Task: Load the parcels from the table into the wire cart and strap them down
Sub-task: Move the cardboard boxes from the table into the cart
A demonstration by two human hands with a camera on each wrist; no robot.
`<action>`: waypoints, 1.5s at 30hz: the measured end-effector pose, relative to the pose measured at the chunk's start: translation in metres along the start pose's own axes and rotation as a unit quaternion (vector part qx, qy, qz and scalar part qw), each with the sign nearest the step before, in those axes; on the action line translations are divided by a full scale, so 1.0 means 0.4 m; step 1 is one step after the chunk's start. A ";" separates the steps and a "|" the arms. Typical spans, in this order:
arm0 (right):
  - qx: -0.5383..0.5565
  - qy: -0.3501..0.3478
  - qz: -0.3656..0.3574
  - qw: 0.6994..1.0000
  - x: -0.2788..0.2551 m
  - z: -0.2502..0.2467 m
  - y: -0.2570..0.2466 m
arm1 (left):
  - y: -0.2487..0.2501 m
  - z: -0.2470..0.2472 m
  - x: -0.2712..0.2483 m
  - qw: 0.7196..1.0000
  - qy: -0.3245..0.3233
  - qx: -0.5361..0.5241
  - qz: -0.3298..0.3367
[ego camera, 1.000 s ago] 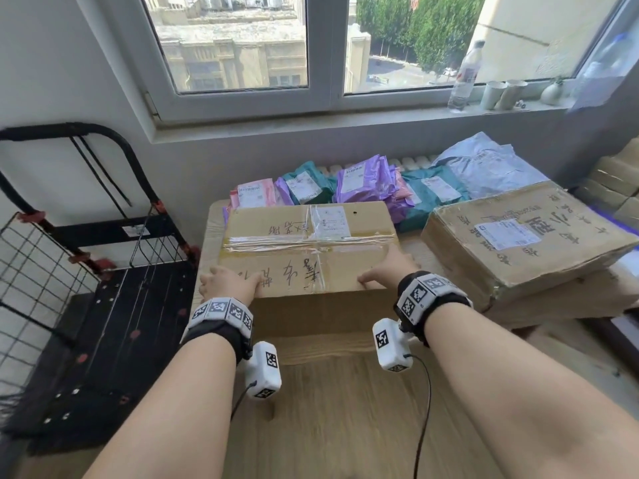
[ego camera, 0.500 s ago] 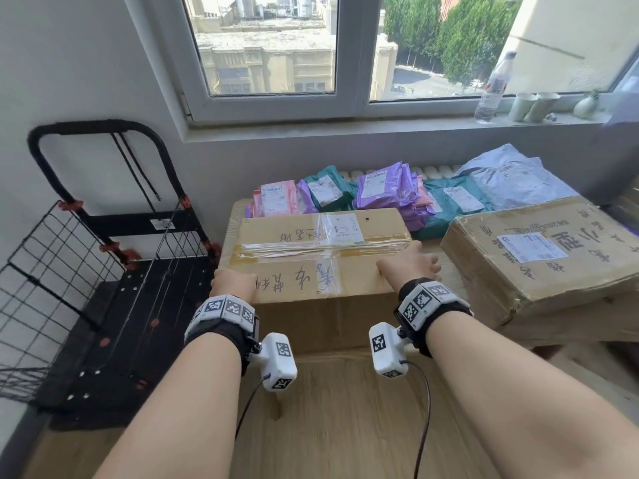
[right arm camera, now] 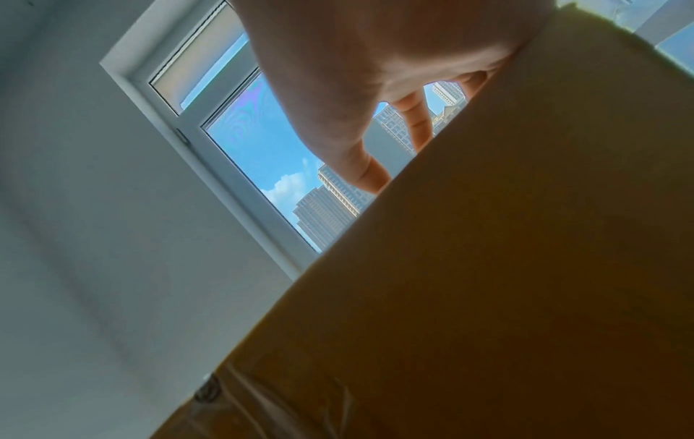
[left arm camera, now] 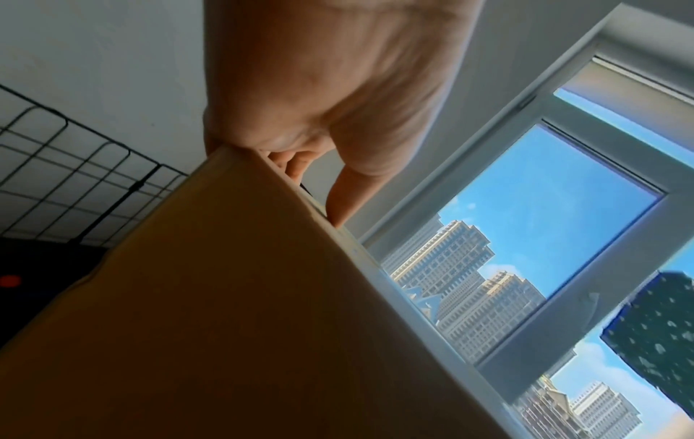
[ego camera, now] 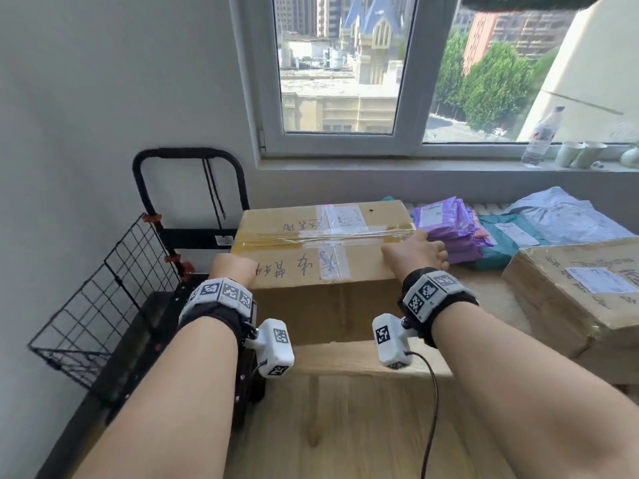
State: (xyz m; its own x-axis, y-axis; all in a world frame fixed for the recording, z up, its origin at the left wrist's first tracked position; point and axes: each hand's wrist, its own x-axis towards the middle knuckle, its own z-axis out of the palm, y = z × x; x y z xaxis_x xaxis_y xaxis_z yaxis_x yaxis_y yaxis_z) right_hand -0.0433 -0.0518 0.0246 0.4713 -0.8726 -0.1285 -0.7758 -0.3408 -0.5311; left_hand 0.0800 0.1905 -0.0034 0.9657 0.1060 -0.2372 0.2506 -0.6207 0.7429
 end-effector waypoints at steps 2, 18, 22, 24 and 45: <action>0.009 -0.010 -0.007 1.000 -0.058 0.035 -0.071 | -0.028 -0.091 0.035 1.000 0.015 0.002 0.005; 0.043 -0.083 -0.091 0.991 -0.266 0.388 -0.554 | -0.285 -0.514 0.407 0.992 0.094 -0.070 -0.051; 0.053 -0.103 -0.105 0.988 -0.213 0.498 -0.676 | -0.294 -0.546 0.543 0.991 0.106 -0.053 -0.062; 0.056 -0.112 -0.108 0.986 -0.186 0.554 -0.730 | -0.295 -0.557 0.607 0.990 0.119 -0.043 -0.070; 0.003 -0.105 0.008 0.994 -0.052 0.957 -1.035 | -0.330 -0.581 1.205 0.993 0.005 0.060 -0.103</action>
State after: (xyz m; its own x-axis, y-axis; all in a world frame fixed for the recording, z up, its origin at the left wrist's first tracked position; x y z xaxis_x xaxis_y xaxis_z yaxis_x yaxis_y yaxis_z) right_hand 0.4285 0.2414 -0.0735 0.5358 -0.7860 -0.3084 -0.7818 -0.3238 -0.5329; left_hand 0.5283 0.5039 -0.0703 0.8959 0.2466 -0.3696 0.4326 -0.6732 0.5997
